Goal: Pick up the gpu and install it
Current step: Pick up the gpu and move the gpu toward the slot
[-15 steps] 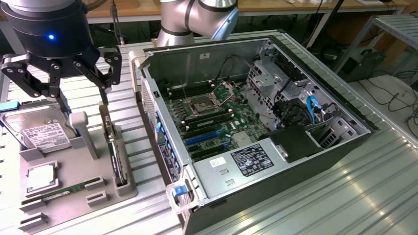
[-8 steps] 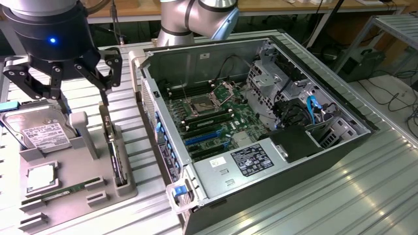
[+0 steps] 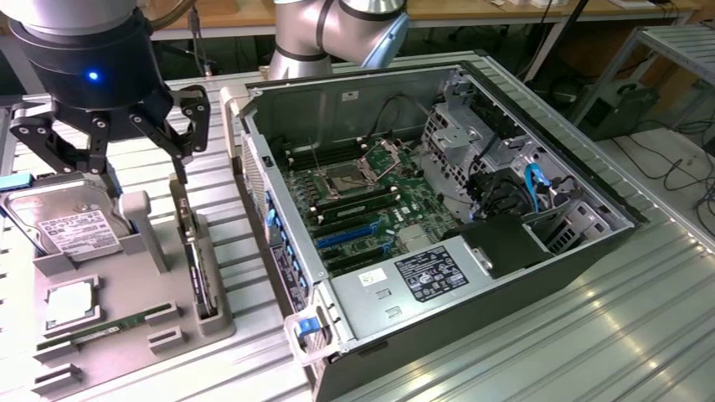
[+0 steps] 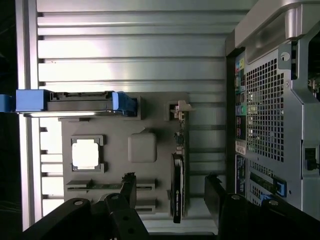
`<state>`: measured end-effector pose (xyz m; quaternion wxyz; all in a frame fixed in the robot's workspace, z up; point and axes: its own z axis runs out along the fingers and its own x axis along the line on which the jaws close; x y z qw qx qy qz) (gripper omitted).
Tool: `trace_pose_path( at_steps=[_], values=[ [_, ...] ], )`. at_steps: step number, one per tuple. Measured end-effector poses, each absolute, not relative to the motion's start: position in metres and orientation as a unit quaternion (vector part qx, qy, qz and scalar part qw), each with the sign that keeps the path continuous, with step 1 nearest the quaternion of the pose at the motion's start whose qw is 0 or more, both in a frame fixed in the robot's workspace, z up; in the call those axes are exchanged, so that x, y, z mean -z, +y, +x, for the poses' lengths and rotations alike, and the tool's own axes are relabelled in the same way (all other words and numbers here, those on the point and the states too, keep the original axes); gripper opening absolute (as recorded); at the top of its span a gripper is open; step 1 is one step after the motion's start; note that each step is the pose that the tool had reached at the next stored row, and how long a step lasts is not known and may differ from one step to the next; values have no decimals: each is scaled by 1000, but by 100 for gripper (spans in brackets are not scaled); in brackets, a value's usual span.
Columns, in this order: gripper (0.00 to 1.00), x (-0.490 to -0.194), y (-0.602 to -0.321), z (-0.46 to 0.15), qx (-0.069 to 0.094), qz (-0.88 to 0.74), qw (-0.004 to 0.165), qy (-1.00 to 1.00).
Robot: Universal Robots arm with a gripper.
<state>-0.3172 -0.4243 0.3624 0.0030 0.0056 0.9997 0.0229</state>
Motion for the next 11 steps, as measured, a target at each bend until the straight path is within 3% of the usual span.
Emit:
trace_pose_path(
  at_steps=[11],
  values=[
    [66, -354, -424, -317, -23, 6, 4, 1000]
  ],
)
